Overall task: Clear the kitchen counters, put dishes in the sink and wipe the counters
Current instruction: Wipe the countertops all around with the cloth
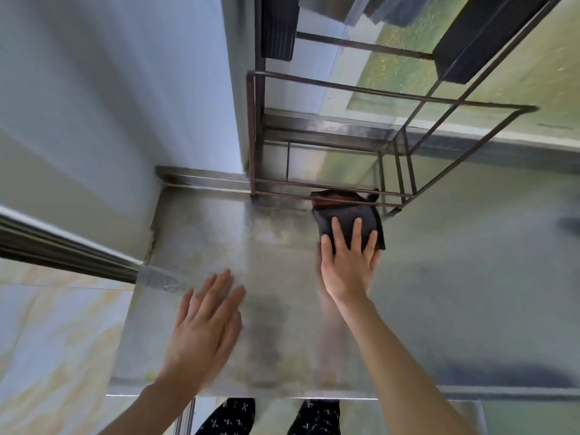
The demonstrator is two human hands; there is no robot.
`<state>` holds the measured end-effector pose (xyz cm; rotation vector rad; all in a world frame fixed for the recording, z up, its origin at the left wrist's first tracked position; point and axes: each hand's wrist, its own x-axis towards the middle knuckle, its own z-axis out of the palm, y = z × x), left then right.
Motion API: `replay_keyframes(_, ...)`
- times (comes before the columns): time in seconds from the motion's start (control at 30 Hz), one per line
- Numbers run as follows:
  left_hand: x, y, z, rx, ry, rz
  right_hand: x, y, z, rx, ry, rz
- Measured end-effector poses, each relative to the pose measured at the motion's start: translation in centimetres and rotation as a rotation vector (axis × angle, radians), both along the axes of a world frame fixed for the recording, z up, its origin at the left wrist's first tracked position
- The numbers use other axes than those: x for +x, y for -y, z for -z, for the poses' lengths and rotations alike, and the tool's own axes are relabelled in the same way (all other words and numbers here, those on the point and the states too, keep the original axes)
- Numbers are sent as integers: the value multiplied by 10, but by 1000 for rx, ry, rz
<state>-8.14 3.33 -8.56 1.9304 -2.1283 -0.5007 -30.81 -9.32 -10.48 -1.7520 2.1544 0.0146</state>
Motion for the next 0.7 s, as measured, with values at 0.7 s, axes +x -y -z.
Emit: replay_keyframes(0.7, 25, -17, 29, 106, 191, -7, 38, -111, 3, -71, -76, -214)
